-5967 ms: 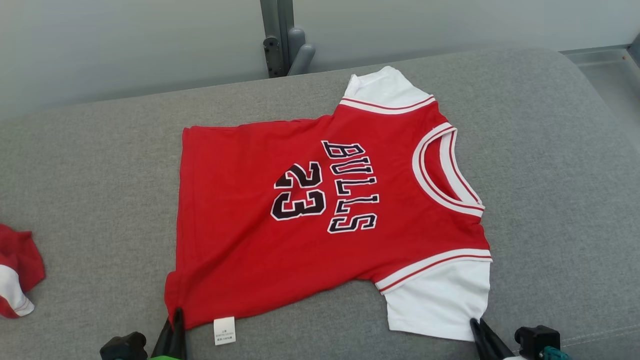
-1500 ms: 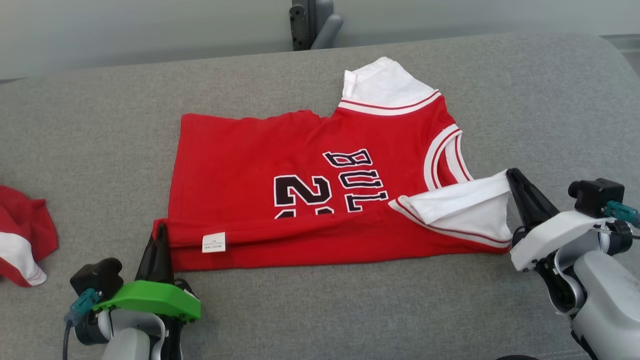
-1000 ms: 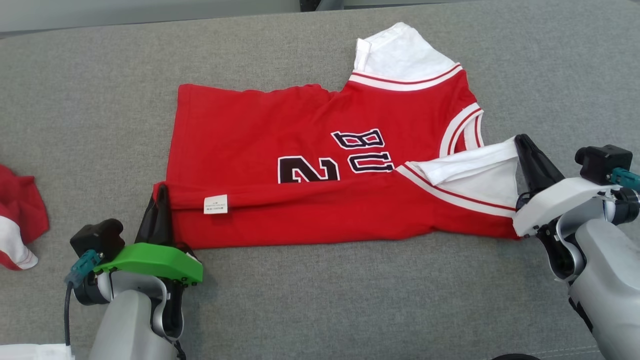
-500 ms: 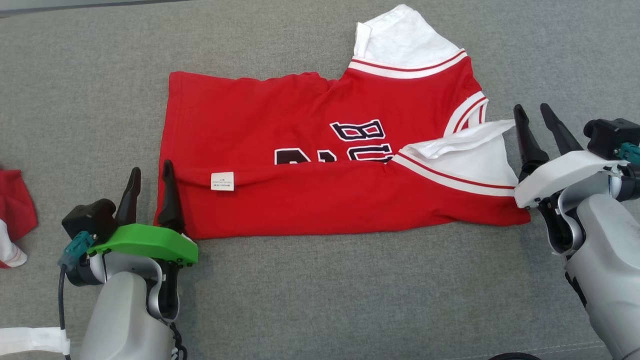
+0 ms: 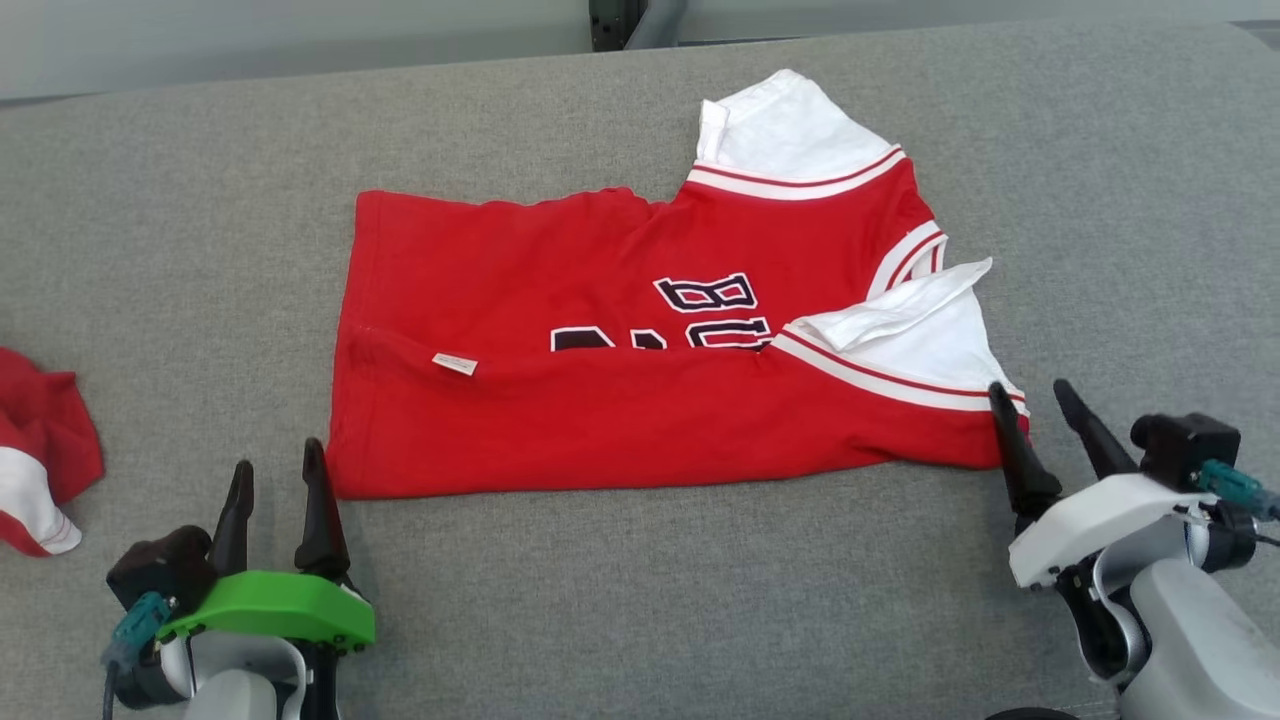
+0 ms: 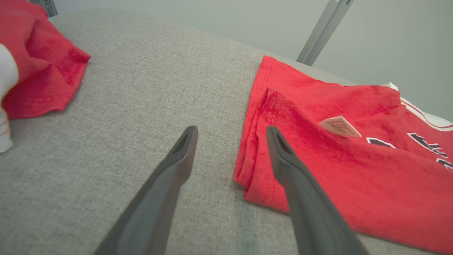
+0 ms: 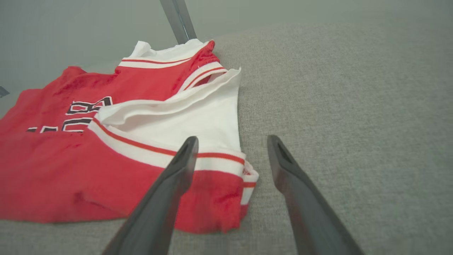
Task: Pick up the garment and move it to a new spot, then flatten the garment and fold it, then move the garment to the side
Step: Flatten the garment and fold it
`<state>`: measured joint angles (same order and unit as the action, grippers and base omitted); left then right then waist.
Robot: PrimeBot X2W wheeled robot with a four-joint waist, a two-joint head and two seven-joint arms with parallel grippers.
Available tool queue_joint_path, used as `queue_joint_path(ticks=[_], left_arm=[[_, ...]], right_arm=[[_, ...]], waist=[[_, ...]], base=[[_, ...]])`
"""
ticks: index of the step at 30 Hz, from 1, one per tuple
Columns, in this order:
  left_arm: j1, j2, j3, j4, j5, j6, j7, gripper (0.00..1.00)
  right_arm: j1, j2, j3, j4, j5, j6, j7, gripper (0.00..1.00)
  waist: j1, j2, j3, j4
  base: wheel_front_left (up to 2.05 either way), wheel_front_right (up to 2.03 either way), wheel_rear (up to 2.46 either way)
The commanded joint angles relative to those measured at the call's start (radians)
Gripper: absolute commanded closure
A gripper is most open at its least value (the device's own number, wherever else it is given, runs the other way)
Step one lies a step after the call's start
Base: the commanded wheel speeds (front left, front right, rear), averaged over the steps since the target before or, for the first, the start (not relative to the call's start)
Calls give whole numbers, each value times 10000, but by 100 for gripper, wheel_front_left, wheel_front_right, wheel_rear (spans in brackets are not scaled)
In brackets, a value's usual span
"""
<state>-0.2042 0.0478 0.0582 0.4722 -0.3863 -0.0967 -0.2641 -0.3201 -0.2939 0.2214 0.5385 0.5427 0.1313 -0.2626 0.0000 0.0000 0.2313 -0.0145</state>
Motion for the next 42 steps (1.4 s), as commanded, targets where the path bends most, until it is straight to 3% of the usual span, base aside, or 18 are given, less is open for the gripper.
queue_joint_path(ticks=[1, 17, 18, 19, 20, 42], left_arm=[[184, 50, 0, -54, -67, 36, -1, 0], [231, 50, -617, -48, -236, 27, -1, 0], [234, 50, -629, -17, -212, 18, -1, 0], [234, 50, -629, 11, -209, 26, -1, 0], [234, 50, -625, 16, -219, 29, -2, 0], [-518, 52, -688, 1008, -338, -112, -1, 0]], right_arm=[[228, 25, 82, -15, 102, -11, -27, 0], [149, 210, 404, 1231, 25, -12, -26, 0], [106, 223, 425, 1325, -11, -12, -24, 42], [75, 245, 425, 1388, -12, -12, -12, 65], [76, 264, 449, 1487, 1, -12, -4, 100], [-342, 57, 767, 681, 509, -13, -15, 100]], waist=[[0, 0, -170, -88], [0, 0, -93, 204], [0, 0, -79, 230], [0, 0, -69, 249], [0, 0, -63, 260], [0, 0, 377, -110]], base=[[0, 0, 0], [0, 0, 0], [0, 0, 0], [0, 0, 0], [0, 0, 0], [0, 0, 0]])
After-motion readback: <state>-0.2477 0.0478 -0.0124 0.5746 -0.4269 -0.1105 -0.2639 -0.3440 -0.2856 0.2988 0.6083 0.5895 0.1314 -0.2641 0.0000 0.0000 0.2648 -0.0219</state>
